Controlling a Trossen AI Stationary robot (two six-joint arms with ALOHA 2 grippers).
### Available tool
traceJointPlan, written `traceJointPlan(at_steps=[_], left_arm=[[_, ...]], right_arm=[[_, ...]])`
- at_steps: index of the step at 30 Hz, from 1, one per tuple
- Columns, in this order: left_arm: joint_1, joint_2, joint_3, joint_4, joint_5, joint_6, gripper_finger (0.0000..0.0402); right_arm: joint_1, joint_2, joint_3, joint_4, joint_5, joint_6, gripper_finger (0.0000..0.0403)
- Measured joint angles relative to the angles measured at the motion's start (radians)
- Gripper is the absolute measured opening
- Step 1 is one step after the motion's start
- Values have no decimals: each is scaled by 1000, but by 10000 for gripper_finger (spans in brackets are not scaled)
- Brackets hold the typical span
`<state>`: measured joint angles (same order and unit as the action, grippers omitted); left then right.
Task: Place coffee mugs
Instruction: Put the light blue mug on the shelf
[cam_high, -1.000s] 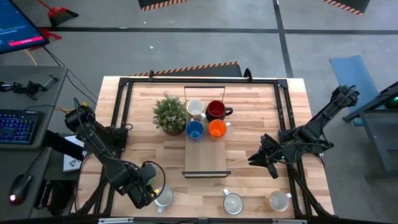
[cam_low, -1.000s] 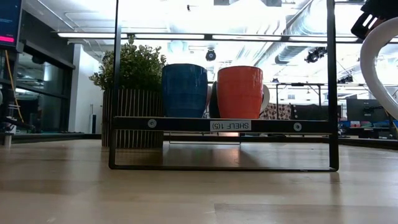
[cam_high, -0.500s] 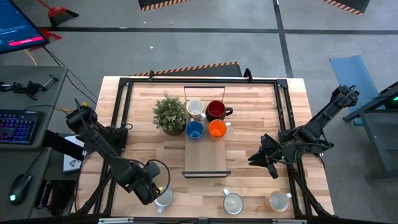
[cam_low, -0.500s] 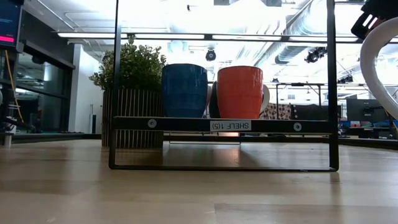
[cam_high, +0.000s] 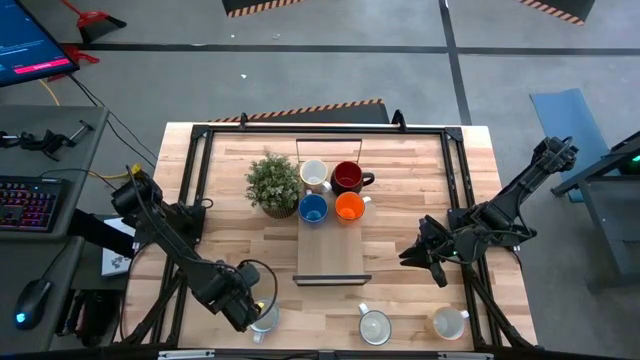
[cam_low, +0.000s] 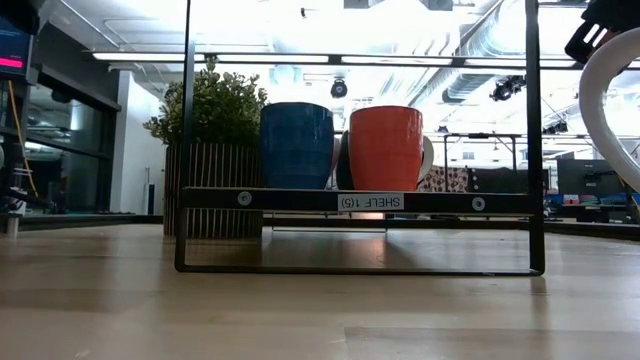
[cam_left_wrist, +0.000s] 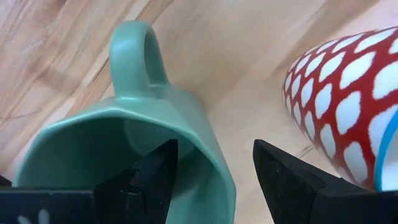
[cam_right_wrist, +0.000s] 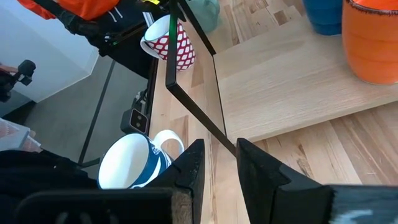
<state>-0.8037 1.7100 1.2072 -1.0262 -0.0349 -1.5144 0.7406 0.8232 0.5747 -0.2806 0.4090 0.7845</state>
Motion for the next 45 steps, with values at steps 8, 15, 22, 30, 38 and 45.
traceJointPlan(at_steps=[8,15,22,30,38,45], left_arm=[[5,0,0,-27,-3,7,168],[5,0,0,-48,9,6,45],[8,-12,1,-77,5,34,6],[40,-126,72,-162,3,80,4],[141,-227,211,-366,18,197,4],[299,-217,338,-410,-59,448,4]], right_arm=[[0,0,0,-1,-1,0,73],[0,0,0,-14,-1,0,73],[0,0,0,-24,-1,0,73],[0,0,0,-27,-1,0,73],[0,0,0,-27,-1,0,73],[0,0,0,-27,-1,0,73]])
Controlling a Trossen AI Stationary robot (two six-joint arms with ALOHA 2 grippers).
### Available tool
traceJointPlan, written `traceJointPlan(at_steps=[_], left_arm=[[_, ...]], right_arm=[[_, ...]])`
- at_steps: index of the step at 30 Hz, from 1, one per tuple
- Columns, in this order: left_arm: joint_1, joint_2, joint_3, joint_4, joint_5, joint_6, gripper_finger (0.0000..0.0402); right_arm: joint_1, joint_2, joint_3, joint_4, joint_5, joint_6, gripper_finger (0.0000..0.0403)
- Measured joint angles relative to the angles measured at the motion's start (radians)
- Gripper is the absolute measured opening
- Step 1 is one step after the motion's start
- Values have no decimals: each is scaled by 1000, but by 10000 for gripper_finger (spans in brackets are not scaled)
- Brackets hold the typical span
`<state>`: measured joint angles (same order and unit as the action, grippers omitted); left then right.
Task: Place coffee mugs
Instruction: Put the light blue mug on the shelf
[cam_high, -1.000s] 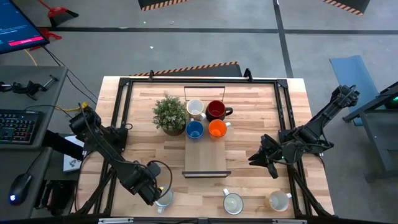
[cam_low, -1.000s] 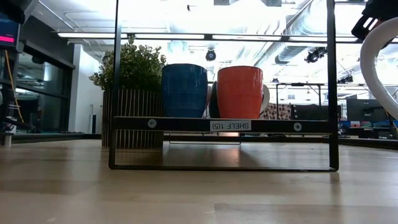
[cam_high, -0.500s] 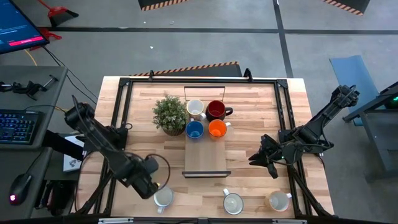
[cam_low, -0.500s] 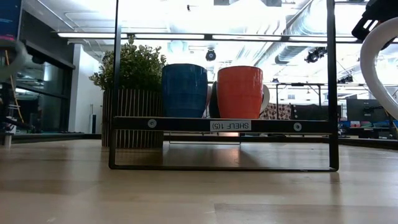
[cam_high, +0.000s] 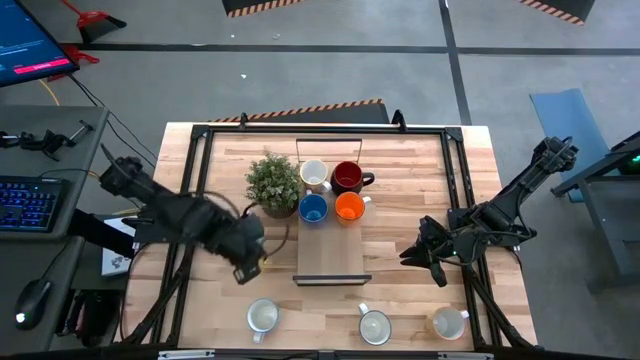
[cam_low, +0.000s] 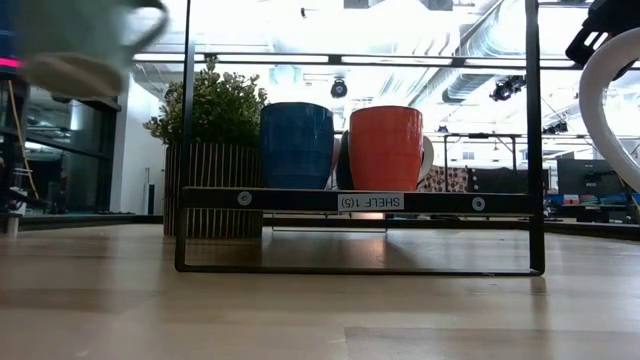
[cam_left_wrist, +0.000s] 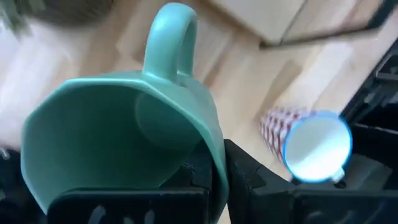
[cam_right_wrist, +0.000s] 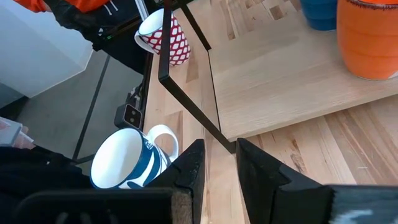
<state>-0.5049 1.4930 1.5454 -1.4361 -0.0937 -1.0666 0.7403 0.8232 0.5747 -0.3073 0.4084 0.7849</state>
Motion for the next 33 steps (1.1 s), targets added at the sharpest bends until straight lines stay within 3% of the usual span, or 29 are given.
traceJointPlan(at_steps=[7,16,33], left_arm=[[128,66,77,30,-7,221,4],[210,214,175,107,-9,445,4],[227,418,260,238,61,574,4]], right_arm=[[0,0,0,-1,0,0,73],[0,0,0,-3,0,0,73],[0,0,0,-3,0,1,73]])
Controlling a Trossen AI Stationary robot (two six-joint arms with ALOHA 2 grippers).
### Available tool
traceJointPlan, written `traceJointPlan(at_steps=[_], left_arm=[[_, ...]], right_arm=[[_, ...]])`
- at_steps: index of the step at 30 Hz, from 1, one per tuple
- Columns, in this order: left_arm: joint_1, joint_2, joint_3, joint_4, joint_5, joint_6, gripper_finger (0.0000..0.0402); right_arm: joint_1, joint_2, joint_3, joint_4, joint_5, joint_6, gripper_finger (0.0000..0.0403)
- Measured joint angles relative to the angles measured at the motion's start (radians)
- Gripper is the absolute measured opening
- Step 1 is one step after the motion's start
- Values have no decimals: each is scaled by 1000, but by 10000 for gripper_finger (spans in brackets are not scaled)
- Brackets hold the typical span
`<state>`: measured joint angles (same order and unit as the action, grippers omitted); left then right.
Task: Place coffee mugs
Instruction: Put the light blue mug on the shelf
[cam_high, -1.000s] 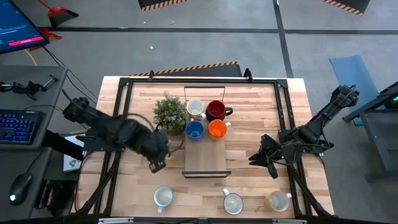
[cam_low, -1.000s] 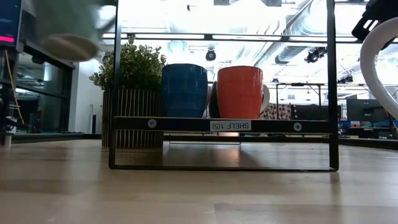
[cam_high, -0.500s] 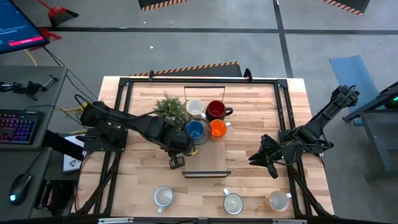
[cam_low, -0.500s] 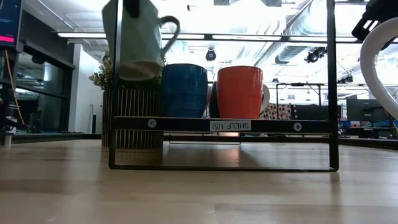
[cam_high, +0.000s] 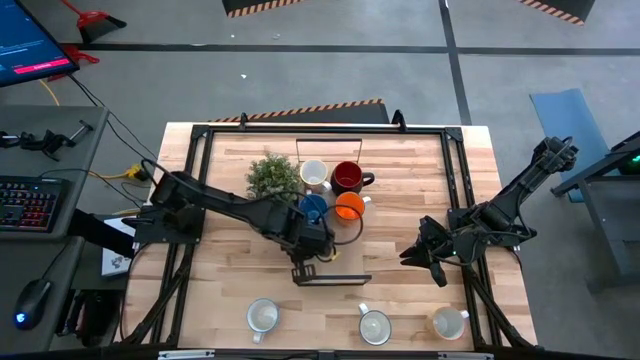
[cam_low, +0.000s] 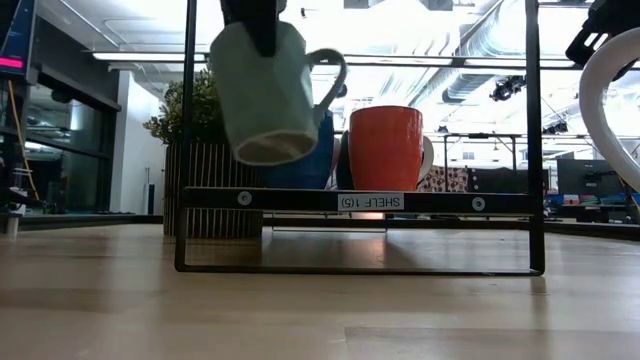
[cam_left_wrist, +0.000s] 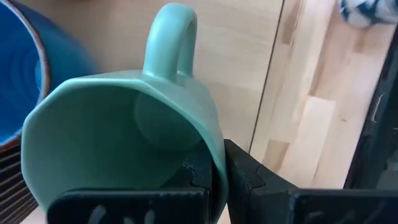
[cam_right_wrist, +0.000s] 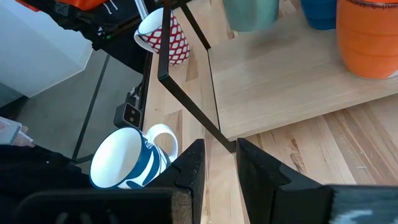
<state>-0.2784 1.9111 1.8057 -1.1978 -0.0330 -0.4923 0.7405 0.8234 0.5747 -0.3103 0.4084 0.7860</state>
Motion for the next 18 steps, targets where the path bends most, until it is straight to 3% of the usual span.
traceJointPlan(at_steps=[18], left_arm=[[-5,65,0,45,0,40,4]], right_arm=[[0,0,0,0,0,-1,73]])
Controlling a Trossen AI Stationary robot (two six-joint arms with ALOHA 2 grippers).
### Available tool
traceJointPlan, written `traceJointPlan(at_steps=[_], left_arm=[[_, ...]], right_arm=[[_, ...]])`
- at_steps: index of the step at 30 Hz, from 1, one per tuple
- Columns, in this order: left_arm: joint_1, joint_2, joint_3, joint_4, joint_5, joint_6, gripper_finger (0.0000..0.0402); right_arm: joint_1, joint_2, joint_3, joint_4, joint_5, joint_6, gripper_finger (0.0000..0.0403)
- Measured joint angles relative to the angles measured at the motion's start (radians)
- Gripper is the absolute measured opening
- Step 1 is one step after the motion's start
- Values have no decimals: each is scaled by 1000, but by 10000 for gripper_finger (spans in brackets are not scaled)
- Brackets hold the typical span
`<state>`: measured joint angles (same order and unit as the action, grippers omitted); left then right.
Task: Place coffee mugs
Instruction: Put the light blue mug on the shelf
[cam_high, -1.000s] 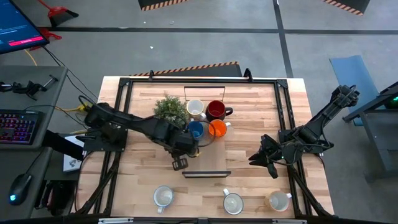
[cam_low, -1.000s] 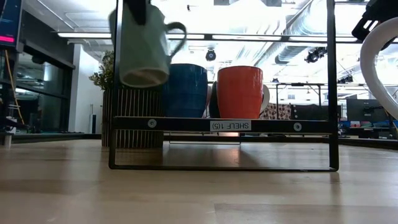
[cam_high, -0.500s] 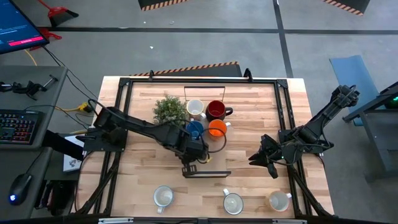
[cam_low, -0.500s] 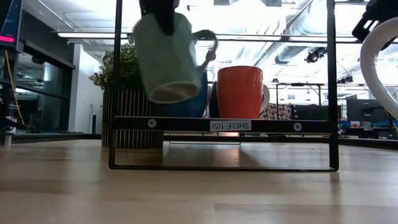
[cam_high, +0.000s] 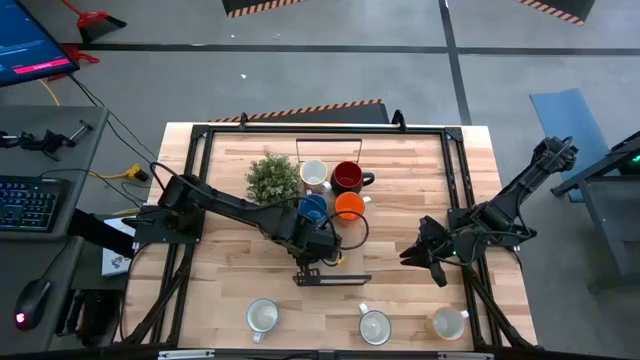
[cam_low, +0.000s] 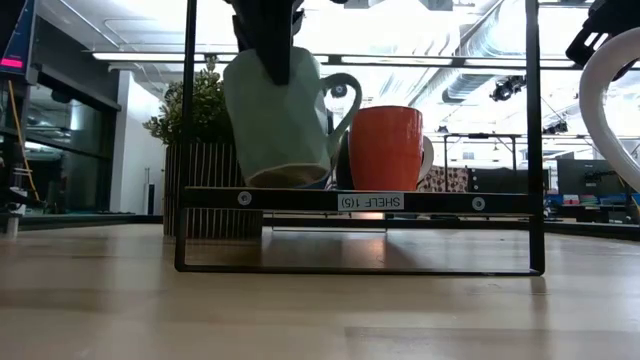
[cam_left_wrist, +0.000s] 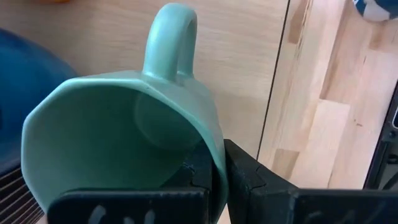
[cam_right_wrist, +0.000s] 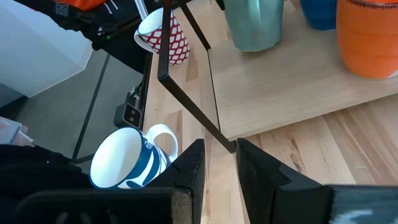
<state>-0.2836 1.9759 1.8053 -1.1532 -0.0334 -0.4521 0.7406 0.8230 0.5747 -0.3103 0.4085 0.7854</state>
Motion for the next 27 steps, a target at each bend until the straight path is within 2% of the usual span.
traceJointPlan(at_steps=[20,27], left_arm=[[0,22,0,-1,-1,20,26],[4,22,60,0,-1,19,45]], right_arm=[[0,0,0,0,-2,0,73],[0,0,0,0,-21,0,73]])
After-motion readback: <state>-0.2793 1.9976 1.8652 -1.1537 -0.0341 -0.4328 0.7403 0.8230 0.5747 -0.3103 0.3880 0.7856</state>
